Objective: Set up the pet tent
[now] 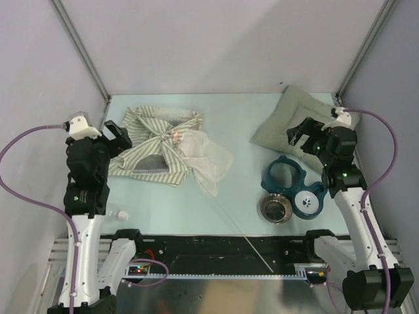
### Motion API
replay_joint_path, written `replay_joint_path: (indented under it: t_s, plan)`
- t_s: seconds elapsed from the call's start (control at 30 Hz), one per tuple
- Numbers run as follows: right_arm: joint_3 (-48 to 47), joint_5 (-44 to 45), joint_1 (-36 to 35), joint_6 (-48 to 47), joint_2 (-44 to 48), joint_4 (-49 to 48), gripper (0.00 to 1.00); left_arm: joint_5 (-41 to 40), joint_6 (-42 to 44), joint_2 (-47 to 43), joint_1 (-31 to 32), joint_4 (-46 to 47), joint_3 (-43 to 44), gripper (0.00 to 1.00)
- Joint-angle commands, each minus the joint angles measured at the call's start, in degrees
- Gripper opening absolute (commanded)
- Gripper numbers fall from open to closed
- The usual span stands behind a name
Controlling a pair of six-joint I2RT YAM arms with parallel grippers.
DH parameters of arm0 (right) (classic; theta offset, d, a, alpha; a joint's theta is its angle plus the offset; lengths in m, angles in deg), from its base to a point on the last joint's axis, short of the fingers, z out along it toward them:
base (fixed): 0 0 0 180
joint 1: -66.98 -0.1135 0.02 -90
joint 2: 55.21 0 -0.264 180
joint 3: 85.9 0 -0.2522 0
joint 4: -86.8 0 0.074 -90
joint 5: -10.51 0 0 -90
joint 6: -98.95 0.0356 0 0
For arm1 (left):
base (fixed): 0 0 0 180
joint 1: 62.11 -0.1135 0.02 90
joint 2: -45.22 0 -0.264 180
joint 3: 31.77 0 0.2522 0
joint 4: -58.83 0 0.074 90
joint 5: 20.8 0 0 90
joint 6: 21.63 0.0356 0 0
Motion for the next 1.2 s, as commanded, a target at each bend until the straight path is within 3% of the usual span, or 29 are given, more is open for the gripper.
replay_joint_path:
  t_s: [0.0, 0.13, 0.27, 0.5, 0.77, 0.97, 1.17]
  plan:
    - [-2.9, -1.1, -3.9, -1.8, 0.3, 1.5, 0.99, 2.5, -1.1, -0.6, -0.1, 0.9, -0.1, 1.0]
    - [-3.0, -8.2, -6.0, -1.8, -0.3, 4.8, 0.96, 11.3, 0.5, -0.6, 0.0, 1.1, -1.8, 1.0]
    - [-2.5, -9.5, -11.4, -4.9, 0.0, 10.0, 0.95, 17.3, 1.1, 0.1, 0.6, 1.2, -3.0, 1.0]
    - [1.3, -9.4, -25.6, -8.4, 3.3, 18.7, 0.96, 20.2, 1.0, 0.4, 3.1, 1.1, -5.5, 1.0]
    - [9.1, -6.5, -44.0, 0.6, 8.3, 24.8, 0.9, 19.1, -2.5, -0.5, 3.9, 1.5, -9.5, 1.0]
    - [11.8, 0.6, -58.1, 15.9, 7.9, 30.6, 0.8, 18.4, -4.9, -1.7, 4.3, 2.0, -11.4, 1.0]
    - [17.3, 4.8, -68.3, 26.2, 6.7, 29.6, 0.79, 17.5, -7.8, -3.8, 5.6, 2.2, -14.2, 1.0]
